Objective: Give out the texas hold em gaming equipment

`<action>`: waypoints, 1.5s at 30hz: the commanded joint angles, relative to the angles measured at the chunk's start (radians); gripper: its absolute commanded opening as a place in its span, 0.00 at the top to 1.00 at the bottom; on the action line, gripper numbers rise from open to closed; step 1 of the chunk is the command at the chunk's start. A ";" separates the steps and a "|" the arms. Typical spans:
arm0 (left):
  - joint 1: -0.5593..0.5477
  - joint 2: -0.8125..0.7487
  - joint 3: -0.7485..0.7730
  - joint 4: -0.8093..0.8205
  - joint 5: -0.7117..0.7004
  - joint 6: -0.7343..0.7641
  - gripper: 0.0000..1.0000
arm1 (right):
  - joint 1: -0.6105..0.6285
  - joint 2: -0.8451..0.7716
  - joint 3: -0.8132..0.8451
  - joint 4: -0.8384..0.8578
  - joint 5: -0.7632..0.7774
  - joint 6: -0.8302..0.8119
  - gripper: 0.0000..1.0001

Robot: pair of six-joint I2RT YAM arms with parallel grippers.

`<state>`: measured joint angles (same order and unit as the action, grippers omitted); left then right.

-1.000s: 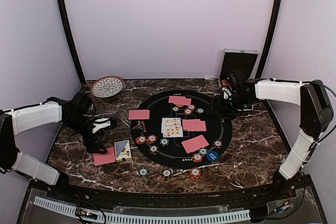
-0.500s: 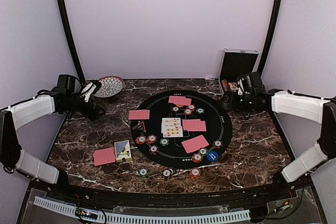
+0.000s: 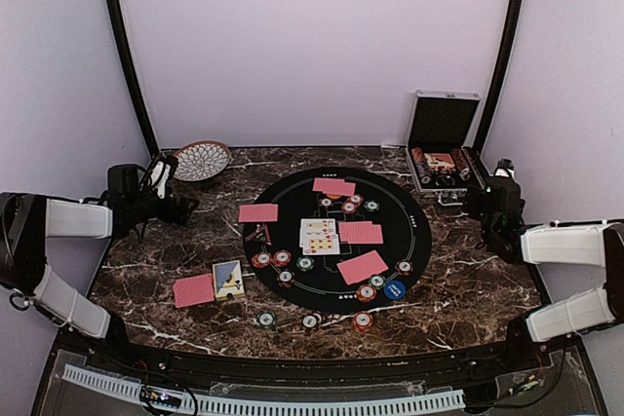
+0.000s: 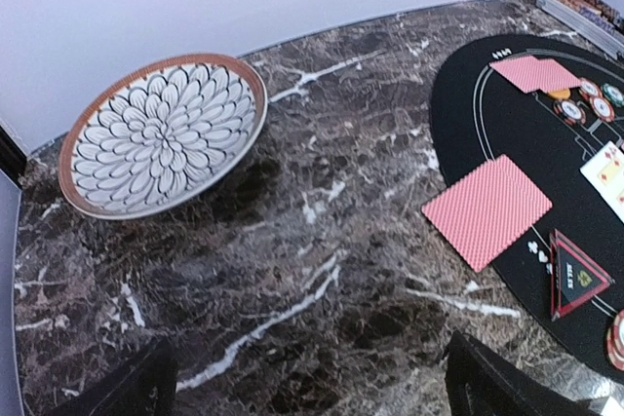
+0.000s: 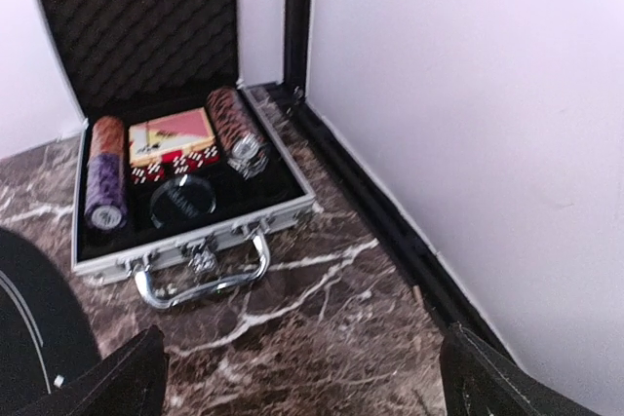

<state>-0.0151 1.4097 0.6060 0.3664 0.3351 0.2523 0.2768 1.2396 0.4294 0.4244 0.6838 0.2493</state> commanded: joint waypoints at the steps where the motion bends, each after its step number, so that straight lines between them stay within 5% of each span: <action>1: 0.006 0.030 -0.049 0.242 -0.016 -0.032 0.01 | -0.047 -0.005 -0.025 0.224 0.069 -0.068 0.01; 10: 0.009 0.114 -0.114 0.417 -0.064 -0.045 0.01 | -0.103 0.086 -0.125 0.480 0.018 -0.131 0.01; 27: 0.012 0.042 -0.246 0.606 -0.117 -0.093 0.01 | -0.170 0.240 -0.217 0.876 -0.061 -0.169 0.01; 35: 0.036 0.109 -0.288 0.762 -0.115 -0.114 0.01 | -0.174 0.251 -0.200 0.845 -0.132 -0.186 0.01; 38: 0.038 0.171 -0.400 1.042 -0.105 -0.113 0.01 | -0.175 0.254 -0.203 0.851 -0.155 -0.194 0.01; 45: 0.040 0.150 -0.357 0.914 -0.145 -0.127 0.01 | -0.195 0.332 -0.261 1.049 -0.288 -0.234 0.01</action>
<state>0.0196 1.5745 0.2123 1.2583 0.2211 0.1429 0.0906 1.5032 0.2058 1.2797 0.4824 0.0578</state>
